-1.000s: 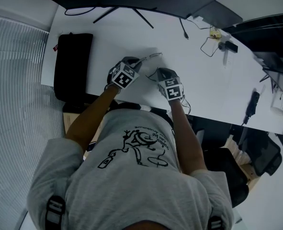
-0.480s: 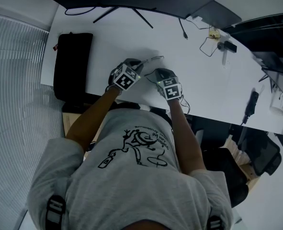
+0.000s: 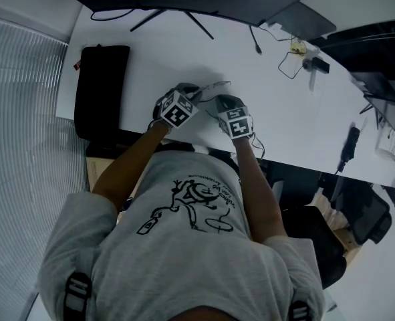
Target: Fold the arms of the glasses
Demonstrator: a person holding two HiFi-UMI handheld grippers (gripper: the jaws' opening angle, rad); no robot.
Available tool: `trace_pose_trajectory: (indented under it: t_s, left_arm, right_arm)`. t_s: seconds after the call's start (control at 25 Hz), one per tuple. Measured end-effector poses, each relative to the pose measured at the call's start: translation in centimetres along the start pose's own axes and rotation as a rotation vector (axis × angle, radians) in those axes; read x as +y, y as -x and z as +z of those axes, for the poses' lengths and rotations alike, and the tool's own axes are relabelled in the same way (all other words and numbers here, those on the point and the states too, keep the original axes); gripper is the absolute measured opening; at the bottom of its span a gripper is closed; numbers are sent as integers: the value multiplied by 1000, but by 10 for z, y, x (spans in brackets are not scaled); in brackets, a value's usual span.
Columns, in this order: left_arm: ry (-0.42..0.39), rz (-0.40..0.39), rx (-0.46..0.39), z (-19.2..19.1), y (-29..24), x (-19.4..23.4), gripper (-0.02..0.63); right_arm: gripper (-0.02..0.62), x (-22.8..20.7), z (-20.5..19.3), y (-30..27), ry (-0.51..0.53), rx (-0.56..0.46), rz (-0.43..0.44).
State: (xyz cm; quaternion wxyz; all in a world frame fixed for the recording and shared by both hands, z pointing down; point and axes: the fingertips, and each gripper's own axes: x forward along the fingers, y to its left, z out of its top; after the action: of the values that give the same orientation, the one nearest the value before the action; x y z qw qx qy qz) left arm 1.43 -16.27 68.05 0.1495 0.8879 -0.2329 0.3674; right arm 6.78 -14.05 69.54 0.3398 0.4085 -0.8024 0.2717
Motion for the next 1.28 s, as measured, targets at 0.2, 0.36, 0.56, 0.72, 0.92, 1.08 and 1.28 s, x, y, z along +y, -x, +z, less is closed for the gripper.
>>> trace_pose_trajectory:
  t_s: [0.2, 0.36, 0.56, 0.72, 0.92, 1.08, 1.28]
  left_arm:
    - [-13, -10, -5, 1, 2, -7, 66]
    - [-23, -18, -4, -1, 3, -11, 66]
    - [-28, -28, -4, -1, 5, -19, 66]
    - [-30, -23, -8, -2, 8, -20, 64]
    - [-28, -4, -14, -2, 9, -15, 63]
    - [-31, 5, -13, -3, 9, -12, 61]
    - [-39, 23, -10, -2, 8, -9, 60]
  right_arm:
    - [17, 3, -3, 0, -7, 10, 3]
    - [17, 4, -3, 0, -7, 9, -1]
    - [17, 2, 2, 4, 11, -9, -22]
    - [17, 2, 3, 7, 19, -15, -35]
    - [14, 10, -1, 16, -3, -15, -23]
    - [23, 16, 1, 30, 8, -43, -32]
    - [86, 34, -6, 41, 14, -43, 3]
